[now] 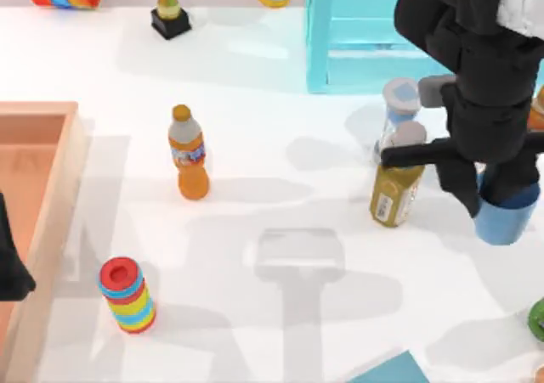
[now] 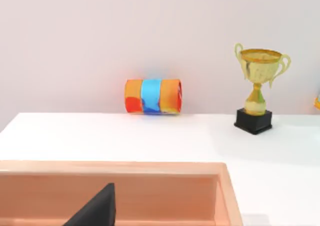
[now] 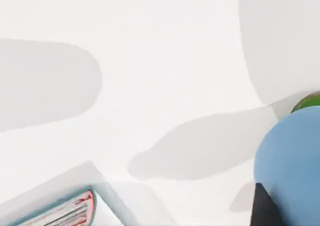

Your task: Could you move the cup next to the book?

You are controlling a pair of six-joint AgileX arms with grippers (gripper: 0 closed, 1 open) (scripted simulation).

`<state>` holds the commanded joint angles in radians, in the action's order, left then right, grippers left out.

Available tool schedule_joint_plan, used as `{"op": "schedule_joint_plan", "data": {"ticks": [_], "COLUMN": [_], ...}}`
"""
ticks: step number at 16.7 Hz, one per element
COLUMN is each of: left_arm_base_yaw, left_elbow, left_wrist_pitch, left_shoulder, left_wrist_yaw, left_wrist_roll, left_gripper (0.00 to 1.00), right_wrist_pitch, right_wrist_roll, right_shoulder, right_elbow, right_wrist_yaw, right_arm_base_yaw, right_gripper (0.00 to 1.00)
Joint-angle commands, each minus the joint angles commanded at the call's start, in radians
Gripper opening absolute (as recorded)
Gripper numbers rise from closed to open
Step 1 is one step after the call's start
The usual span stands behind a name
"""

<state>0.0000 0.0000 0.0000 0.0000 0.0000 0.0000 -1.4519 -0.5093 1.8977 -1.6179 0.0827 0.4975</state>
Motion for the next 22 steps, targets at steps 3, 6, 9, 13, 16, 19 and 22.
{"op": "schedule_joint_plan", "data": {"ticks": [3, 6, 9, 13, 16, 19, 22], "left_arm_base_yaw": [0.000, 0.000, 0.000, 0.000, 0.000, 0.000, 0.000], "left_elbow": [0.000, 0.000, 0.000, 0.000, 0.000, 0.000, 0.000], "left_wrist_pitch": [0.000, 0.000, 0.000, 0.000, 0.000, 0.000, 0.000], "left_shoulder": [0.000, 0.000, 0.000, 0.000, 0.000, 0.000, 0.000], "left_wrist_yaw": [0.000, 0.000, 0.000, 0.000, 0.000, 0.000, 0.000], "left_wrist_roll": [0.000, 0.000, 0.000, 0.000, 0.000, 0.000, 0.000], "left_gripper": [1.00, 1.00, 1.00, 1.00, 1.00, 1.00, 1.00], "right_wrist_pitch": [0.026, 0.063, 0.105, 0.139, 0.139, 0.141, 0.212], "right_wrist_roll": [-0.178, -0.299, -0.363, -0.388, -0.388, -0.389, -0.381], "right_shoulder": [-0.015, -0.035, -0.059, -0.080, -0.080, -0.076, -0.076], "right_elbow": [0.011, 0.029, 0.052, 0.071, 0.071, 0.072, 0.142], "right_wrist_yaw": [-0.014, -0.029, -0.041, -0.050, -0.050, -0.050, -0.049], "right_arm_base_yaw": [0.141, 0.257, 0.338, 0.386, 0.386, 0.382, 0.380], "right_gripper": [0.00, 0.00, 0.00, 0.00, 0.00, 0.00, 0.00]}}
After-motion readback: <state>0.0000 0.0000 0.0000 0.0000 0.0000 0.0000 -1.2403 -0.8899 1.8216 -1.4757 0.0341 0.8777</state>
